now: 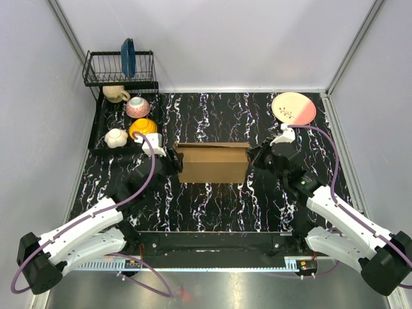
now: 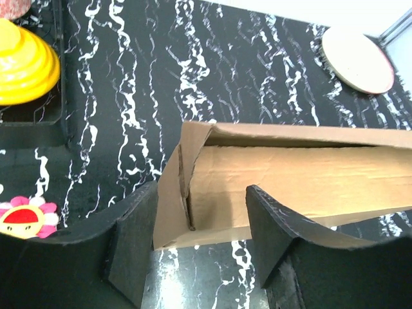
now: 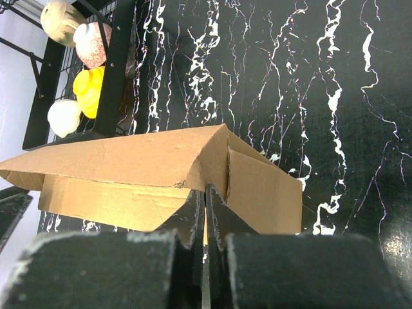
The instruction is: Fold the paper box
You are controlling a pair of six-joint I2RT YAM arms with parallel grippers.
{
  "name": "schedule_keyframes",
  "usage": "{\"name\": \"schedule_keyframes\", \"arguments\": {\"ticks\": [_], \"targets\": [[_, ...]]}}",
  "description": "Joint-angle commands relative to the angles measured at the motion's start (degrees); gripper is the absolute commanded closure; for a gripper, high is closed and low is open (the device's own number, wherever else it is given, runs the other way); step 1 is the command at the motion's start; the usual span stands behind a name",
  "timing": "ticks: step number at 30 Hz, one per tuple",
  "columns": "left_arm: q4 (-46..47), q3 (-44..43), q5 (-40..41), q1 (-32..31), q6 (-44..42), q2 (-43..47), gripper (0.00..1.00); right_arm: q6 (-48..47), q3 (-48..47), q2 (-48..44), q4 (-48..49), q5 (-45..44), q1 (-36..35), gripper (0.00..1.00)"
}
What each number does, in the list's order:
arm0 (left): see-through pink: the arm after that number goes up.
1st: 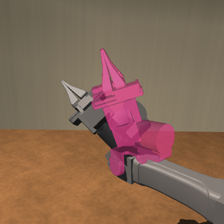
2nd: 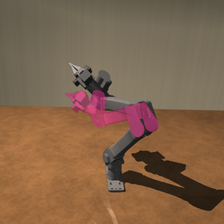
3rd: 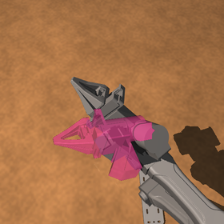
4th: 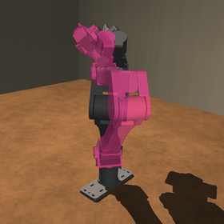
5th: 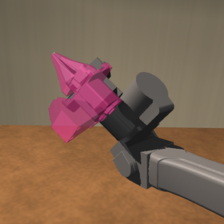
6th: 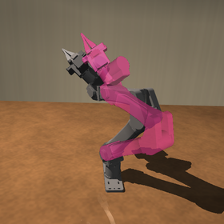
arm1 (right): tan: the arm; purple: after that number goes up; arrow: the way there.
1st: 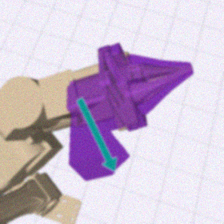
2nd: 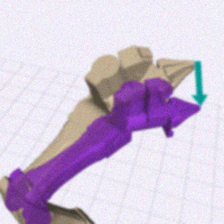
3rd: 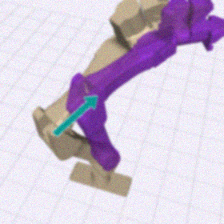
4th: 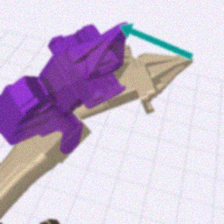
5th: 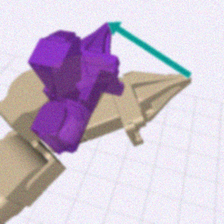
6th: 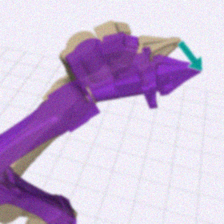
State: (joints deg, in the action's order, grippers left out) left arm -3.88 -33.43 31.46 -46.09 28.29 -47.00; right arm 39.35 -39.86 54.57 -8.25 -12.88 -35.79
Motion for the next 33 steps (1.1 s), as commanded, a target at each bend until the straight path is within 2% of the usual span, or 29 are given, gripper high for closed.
{"name": "schedule_keyframes", "arguments": {"ticks": [1, 4, 10, 14, 20, 33], "targets": [[-1.3, -5.0, -2.5, 0.2, -2.5, 3.1, 0.40, -0.2, 3.0, 2.8, -17.9, 1.5, -0.7, 1.00], [-1.9, -6.1, -4.1, 1.5, -4.0, 3.5, 0.41, -0.2, 3.2, 2.6, -17.9, 1.5, -0.7, 1.00], [-4.7, -6.6, -11.9, 6.4, -4.6, 3.8, 0.50, -0.2, 3.2, 2.5, -17.8, 1.8, -0.7, 1.00], [-6.0, -6.6, -16.8, 9.2, -5.4, 4.6, 0.50, -0.2, 3.5, 2.5, -17.7, 1.9, -0.7, 1.00], [-5.1, -6.4, -19.7, 12.1, -6.2, 4.2, 0.50, -0.2, 3.6, 2.4, -17.4, 2.2, -0.6, 1.00], [-1.1, -8.1, -22.8, 13.8, -6.6, -1.5, 0.53, -0.1, 4.1, 2.1, -17.2, 2.7, -0.6, 1.00]]}}
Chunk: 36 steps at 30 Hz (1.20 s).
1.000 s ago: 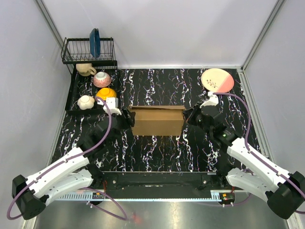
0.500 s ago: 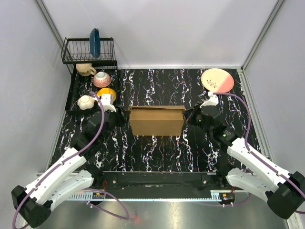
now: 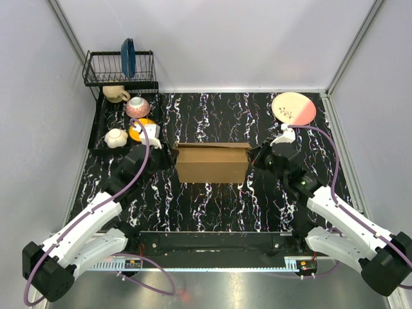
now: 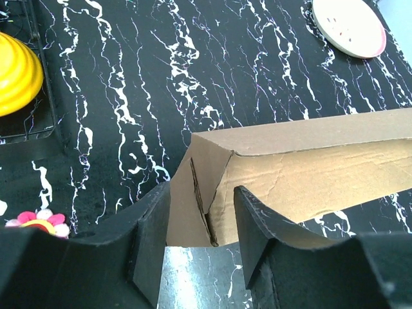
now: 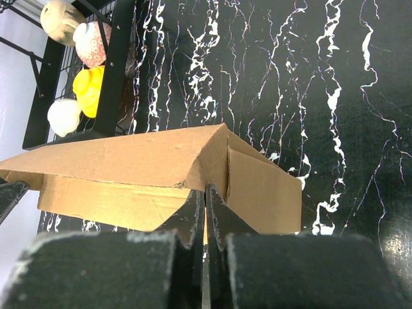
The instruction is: Fold the paper box
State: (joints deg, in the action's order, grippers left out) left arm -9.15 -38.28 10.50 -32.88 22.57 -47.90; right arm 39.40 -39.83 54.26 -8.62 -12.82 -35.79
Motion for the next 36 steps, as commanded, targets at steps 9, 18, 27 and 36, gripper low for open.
{"name": "schedule_keyframes", "arguments": {"ticks": [9, 18, 27, 36], "targets": [[4.9, -4.6, -2.7, 1.3, -1.7, -1.9, 0.58, -0.2, 4.0, 2.4, -16.6, 2.5, -0.6, 1.00], [5.7, -4.1, -3.6, 2.0, -2.0, -3.2, 0.69, 0.0, 4.2, 2.3, -16.5, 2.9, -0.7, 1.00], [6.9, -3.6, -4.0, 2.4, -1.0, -2.8, 0.99, 0.2, 4.3, 2.4, -16.5, 2.9, -0.6, 1.00], [11.4, 1.4, -6.2, 2.2, 2.3, -1.7, 1.00, 0.4, 4.9, 2.4, -16.2, 2.8, -0.6, 1.00]]}}
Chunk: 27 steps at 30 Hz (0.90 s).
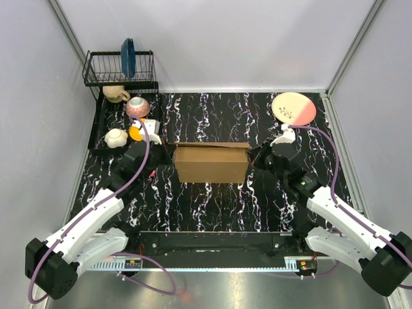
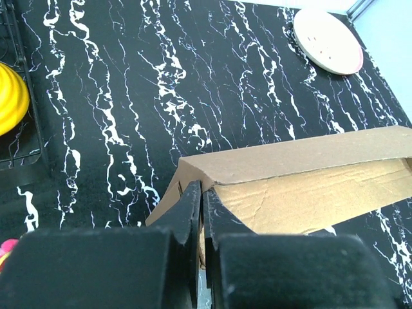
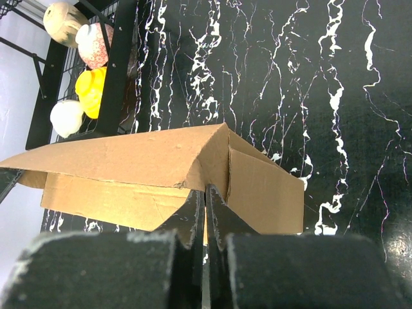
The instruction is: Fold the paper box
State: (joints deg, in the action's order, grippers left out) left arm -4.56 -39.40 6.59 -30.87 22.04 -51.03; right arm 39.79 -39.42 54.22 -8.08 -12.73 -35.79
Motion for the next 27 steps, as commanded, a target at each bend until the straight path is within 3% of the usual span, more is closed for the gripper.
{"name": "schedule_keyframes", "arguments": {"ticks": [1, 13, 27], "targets": [[7.3, 3.4, -1.6, 0.2, 3.1, 1.8, 1.00, 0.0, 4.6, 2.6, -16.6, 2.8, -0.7, 1.00], [11.5, 16.2, 5.7, -5.5, 7.6, 4.2, 1.00, 0.3, 5.5, 3.3, -15.7, 2.8, -0.6, 1.00], [10.0, 27.4, 18.9, -11.0, 16.6, 6.6, 1.00, 1.3, 8.0, 2.7, -15.7, 3.4, -0.7, 1.00]]}}
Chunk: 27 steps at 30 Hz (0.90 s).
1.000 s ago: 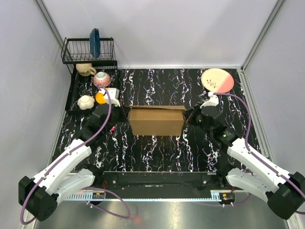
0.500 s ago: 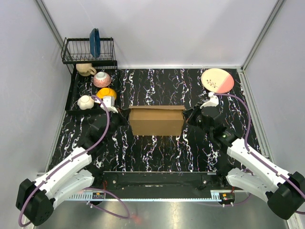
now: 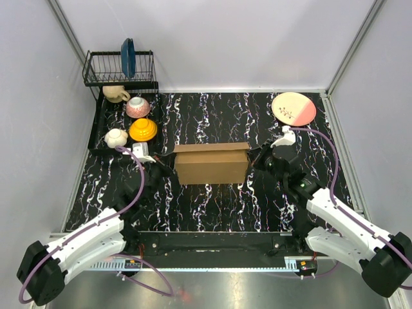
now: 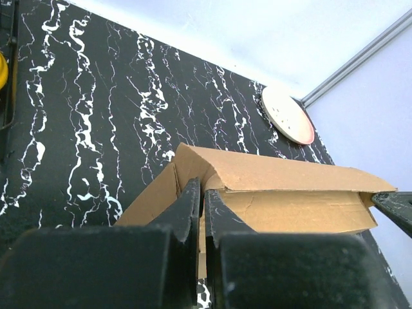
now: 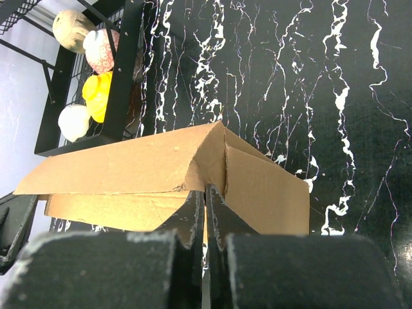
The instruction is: Fold the paper box
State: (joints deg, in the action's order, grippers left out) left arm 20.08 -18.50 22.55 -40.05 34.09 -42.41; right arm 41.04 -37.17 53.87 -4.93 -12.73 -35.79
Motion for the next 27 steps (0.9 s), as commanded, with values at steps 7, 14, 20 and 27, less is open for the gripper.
{"name": "schedule_keyframes", "arguments": {"ticks": [7, 14, 20, 27], "targets": [[-11.8, 8.1, 6.0, -3.4, 5.6, -5.9, 1.00, 0.7, 5.4, 3.4, -19.6, 3.1, -0.7, 1.00], [-14.5, 6.9, 10.2, -5.5, 7.4, -7.0, 1.00, 1.3, 2.9, -0.3, -23.5, 1.0, -0.7, 0.74], [-16.1, 6.2, 11.0, -5.5, 7.2, -6.7, 1.00, -0.8, -1.1, -3.8, -27.3, -0.5, -0.7, 0.64], [-17.5, 4.7, 11.4, -5.5, 7.0, -7.9, 1.00, -4.2, -5.6, -6.9, -30.5, -2.8, -0.6, 0.61]]}}
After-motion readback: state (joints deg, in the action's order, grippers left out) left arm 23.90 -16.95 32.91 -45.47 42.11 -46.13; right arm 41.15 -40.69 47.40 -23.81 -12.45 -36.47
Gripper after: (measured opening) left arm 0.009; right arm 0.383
